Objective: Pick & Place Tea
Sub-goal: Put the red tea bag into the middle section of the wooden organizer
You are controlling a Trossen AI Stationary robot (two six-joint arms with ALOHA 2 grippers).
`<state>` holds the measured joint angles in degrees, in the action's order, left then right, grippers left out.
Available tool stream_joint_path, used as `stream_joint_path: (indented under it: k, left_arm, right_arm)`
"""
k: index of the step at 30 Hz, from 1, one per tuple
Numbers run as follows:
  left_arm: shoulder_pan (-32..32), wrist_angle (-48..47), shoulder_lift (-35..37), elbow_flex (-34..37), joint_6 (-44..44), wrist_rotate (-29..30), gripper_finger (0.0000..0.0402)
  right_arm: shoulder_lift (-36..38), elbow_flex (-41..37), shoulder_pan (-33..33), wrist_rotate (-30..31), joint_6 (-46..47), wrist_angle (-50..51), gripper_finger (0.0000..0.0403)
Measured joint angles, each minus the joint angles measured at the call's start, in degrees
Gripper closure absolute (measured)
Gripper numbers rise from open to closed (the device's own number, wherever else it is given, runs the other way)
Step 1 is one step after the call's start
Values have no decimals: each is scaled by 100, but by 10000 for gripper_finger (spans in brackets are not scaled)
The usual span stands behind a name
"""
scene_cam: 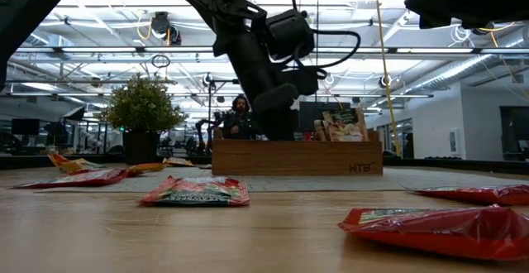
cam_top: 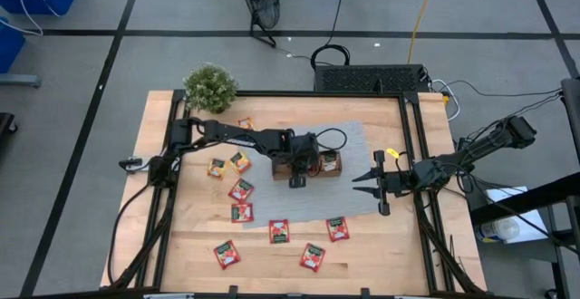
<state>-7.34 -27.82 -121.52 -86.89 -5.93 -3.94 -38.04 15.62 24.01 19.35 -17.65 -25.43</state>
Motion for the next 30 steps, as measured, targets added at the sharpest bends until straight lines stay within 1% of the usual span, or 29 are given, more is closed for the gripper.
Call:
stream_joint_path:
  k: [3,7,13,18,22,24,27,29,30]
  left_arm:
    - [-58,35,-62,-4,77,241,401]
    - [-55,99,-65,-2,86,723,401]
    - [121,181,-34,2,-149,1250,397]
    - [269,188,-34,7,-196,1357,398]
    - [367,157,40,7,-431,1362,397]
    - [415,203,160,7,-550,1408,389]
    - [530,150,389,7,-555,1699,378]
    - [640,106,611,7,-555,1792,378]
    - [711,143,728,7,-576,1802,381]
  right_arm:
    - [0,0,0,0,0,0,328]
    - [0,0,0,0,0,2,328]
    - [0,0,0,0,0,5,328]
    - [0,0,0,0,3,15,328]
    - [0,0,-1,0,44,20,328]
    - [-2,0,0,0,46,22,328]
    - [-2,0,0,-5,48,50,328]
    - [-8,0,7,-62,47,118,328]
    - [-22,2,8,-183,46,177,328]
